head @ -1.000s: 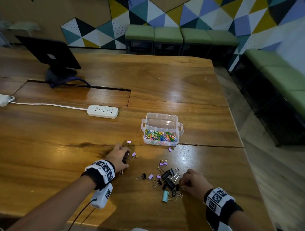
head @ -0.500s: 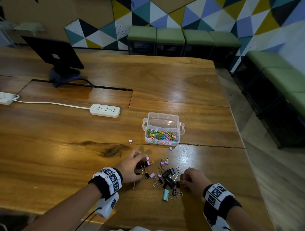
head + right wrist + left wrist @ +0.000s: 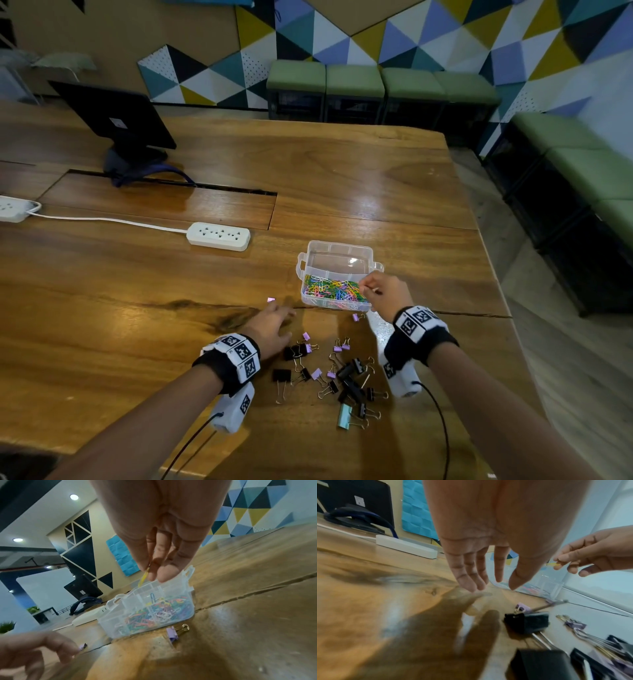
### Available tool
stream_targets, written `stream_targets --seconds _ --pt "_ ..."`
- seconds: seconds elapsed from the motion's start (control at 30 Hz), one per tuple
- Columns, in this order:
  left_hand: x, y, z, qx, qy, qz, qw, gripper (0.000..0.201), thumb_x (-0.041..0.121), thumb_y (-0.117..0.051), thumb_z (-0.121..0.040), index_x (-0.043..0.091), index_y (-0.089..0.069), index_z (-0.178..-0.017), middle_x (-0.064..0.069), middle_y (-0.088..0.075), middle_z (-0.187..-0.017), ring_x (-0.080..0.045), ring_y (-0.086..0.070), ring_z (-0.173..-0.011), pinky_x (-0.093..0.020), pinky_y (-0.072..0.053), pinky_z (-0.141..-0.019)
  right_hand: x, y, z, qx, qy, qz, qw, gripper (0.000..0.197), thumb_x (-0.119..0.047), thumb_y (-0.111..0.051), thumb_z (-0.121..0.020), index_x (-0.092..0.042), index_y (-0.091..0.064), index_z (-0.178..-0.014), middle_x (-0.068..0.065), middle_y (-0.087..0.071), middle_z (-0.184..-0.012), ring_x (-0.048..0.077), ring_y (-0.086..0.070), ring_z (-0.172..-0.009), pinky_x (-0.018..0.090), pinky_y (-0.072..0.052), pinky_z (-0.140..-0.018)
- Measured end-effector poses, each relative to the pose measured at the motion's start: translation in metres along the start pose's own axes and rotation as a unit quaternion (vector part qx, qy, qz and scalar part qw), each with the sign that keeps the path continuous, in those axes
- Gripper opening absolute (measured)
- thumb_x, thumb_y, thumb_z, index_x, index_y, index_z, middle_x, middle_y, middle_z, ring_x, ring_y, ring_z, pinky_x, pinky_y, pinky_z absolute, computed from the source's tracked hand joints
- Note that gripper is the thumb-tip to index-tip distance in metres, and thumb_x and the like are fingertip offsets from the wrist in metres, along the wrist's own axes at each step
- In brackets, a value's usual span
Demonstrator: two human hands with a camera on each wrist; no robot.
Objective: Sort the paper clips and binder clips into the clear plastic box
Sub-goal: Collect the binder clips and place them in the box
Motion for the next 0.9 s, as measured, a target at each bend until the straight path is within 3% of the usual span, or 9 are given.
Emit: stream_targets --seconds 0.1,0.17,0.23,0.3,0.4,0.5,0.63,0.73,0.9 --pt "-0.005 0.014 -0.011 0.062 0.012 -0.019 0.998 0.049 0.023 -0.059 -0.089 0.027 -0.042 -0.135 -0.001 -0.033 -0.142 -0.018 -0.039 -0.129 -0.029 -0.037 -0.107 -0.007 -0.01 0.0 -0.02 0.028 0.05 0.998 0.012 -0.015 -0.055 -0.09 -0.012 -0.066 -0.096 0.003 -0.067 -0.101 0.009 -0.057 -0.084 0.025 -0.051 -0.084" --pt "-0.013 0.021 -0.018 0.077 0.021 -0.034 0.996 0.058 0.024 -0.059 -0.088 0.028 -0.036 -0.141 -0.002 -0.022 -0.152 -0.021 -0.026 -0.14 -0.035 -0.029 -0.114 -0.007 -0.024 0.011 -0.072 0.053 0.094 0.992 0.011 -0.016 -0.055 -0.09 -0.016 -0.064 -0.096 0.002 -0.065 -0.104 0.011 -0.058 -0.088 0.028 -0.052 -0.087" --pt "-0.021 0.019 -0.025 0.042 0.03 -0.046 0.998 0.067 0.029 -0.057 -0.089 0.027 -0.024 -0.148 0.001 -0.006 -0.159 -0.024 -0.013 -0.146 -0.039 -0.021 -0.118 -0.004 -0.041 0.03 -0.146 0.074 0.137 0.977 0.016 -0.023 -0.056 -0.088 -0.02 -0.062 -0.103 0.0 -0.059 -0.112 0.015 -0.057 -0.099 0.034 -0.05 -0.092" --pt "-0.026 0.012 -0.029 -0.014 0.029 -0.067 0.997 0.071 0.034 -0.051 -0.093 0.025 -0.011 -0.151 0.001 0.005 -0.16 -0.022 -0.004 -0.148 -0.039 -0.015 -0.12 0.002 -0.054 0.051 -0.204 0.085 0.168 0.961 0.034 -0.034 -0.059 -0.086 -0.027 -0.054 -0.119 -0.002 -0.049 -0.128 0.016 -0.047 -0.115 0.035 -0.044 -0.101" --pt "-0.021 -0.003 -0.024 -0.07 0.008 -0.099 0.993 0.072 0.041 -0.041 -0.097 0.02 0.0 -0.152 0.0 0.014 -0.16 -0.018 0.004 -0.148 -0.037 -0.012 -0.12 0.014 -0.066 0.078 -0.245 0.094 0.225 0.938 0.059 -0.048 -0.057 -0.084 -0.035 -0.034 -0.137 -0.005 -0.028 -0.147 0.018 -0.027 -0.135 0.04 -0.031 -0.111" --pt "-0.007 -0.017 -0.007 -0.093 -0.014 -0.096 0.991 0.075 0.051 -0.035 -0.096 0.021 0.006 -0.151 0.001 0.018 -0.159 -0.017 0.009 -0.148 -0.04 -0.011 -0.12 0.024 -0.072 0.098 -0.266 0.098 0.244 0.928 0.074 -0.057 -0.057 -0.08 -0.037 -0.022 -0.142 -0.006 -0.016 -0.153 0.019 -0.017 -0.14 0.043 -0.025 -0.114" --pt "0.015 -0.028 0.02 -0.12 -0.064 -0.064 0.989 0.077 0.059 -0.032 -0.093 0.026 0.008 -0.151 0.005 0.012 -0.16 -0.015 0.003 -0.148 -0.038 -0.01 -0.119 0.032 -0.074 0.113 -0.271 0.118 0.27 0.916 0.083 -0.058 -0.063 -0.074 -0.037 -0.021 -0.141 -0.006 -0.016 -0.151 0.018 -0.017 -0.138 0.042 -0.024 -0.115" --pt "0.027 -0.033 0.034 -0.115 -0.094 -0.054 0.987 0.082 0.063 -0.043 -0.088 0.03 -0.004 -0.151 0.008 -0.006 -0.159 -0.017 -0.011 -0.146 -0.038 -0.017 -0.117 0.035 -0.074 0.117 -0.266 0.121 0.277 0.915 0.084 -0.053 -0.068 -0.072 -0.038 -0.022 -0.14 -0.006 -0.019 -0.148 0.019 -0.021 -0.135 0.04 -0.029 -0.112" --pt "0.03 -0.046 0.042 -0.045 -0.132 -0.098 0.985 0.061 0.04 -0.059 -0.087 0.028 -0.034 -0.141 0.002 -0.028 -0.144 -0.016 -0.029 -0.133 -0.03 -0.036 -0.107 0.03 -0.072 0.119 -0.245 0.109 0.256 0.929 0.073 -0.044 -0.071 -0.072 -0.038 -0.033 -0.133 -0.008 -0.024 -0.141 0.016 -0.027 -0.128 0.033 -0.041 -0.104"
Point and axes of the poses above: each hand's wrist, its own z-axis away from the middle knuckle, its own y-axis out of the back of the hand, x = y × z, the point moved 5 cm from there along -z, towards the middle knuckle
